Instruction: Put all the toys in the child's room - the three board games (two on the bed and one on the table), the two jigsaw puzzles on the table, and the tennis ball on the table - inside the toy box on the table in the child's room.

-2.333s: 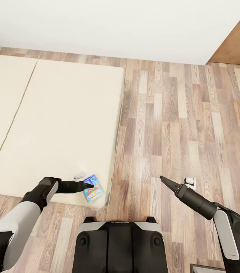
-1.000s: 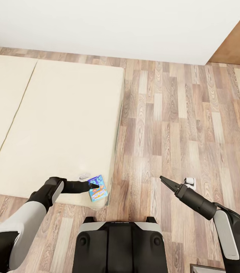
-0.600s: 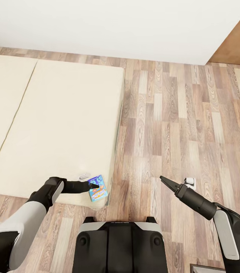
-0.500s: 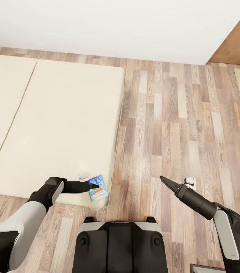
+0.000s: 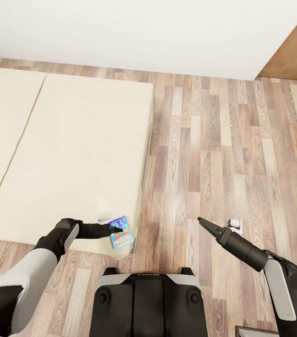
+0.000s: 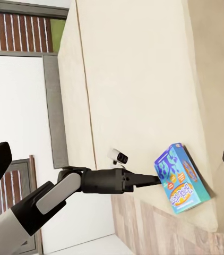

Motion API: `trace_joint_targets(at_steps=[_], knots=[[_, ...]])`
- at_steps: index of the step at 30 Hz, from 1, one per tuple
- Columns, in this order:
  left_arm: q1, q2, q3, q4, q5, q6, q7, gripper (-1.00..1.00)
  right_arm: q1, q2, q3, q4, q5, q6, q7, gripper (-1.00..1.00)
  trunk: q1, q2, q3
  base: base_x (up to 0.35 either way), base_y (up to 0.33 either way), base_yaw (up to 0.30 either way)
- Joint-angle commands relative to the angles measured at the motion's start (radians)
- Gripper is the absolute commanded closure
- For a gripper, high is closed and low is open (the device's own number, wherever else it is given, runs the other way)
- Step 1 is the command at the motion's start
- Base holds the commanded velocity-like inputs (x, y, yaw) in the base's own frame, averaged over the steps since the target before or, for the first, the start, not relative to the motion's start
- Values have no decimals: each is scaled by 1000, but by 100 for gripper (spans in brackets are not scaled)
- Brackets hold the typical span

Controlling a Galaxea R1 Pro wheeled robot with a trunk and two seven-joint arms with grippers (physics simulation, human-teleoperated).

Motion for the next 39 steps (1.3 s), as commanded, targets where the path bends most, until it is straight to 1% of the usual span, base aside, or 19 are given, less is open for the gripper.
trace_joint_targets(at_steps=[1,6,13,31,36,38,39], knots=[[0,0,4,0,2,9,-2,-100,0,0,-1,0,0,4,3,-100,1,-1,-1,0,0,0],[0,-2,4,0,3,9,-2,-100,0,1,0,0,0,3,3,-100,1,-1,-1,0,0,0],[0,-13,4,0,2,9,-2,-100,0,0,-2,0,1,3,3,-100,1,-1,-1,0,0,0],[0,-13,2,0,-1,3,2,-100,0,1,-1,0,1,3,1,-100,1,-1,-1,0,0,0],[0,-5,2,0,-5,-1,11,-100,0,1,-2,0,1,3,1,-100,1,-1,-1,0,0,0],[-1,4,3,0,-6,-7,13,-100,0,1,-2,0,1,3,1,-100,1,-1,-1,0,0,0],[0,15,3,0,-6,-10,13,-100,0,1,-1,0,1,3,1,-100,1,-1,-1,0,0,0]])
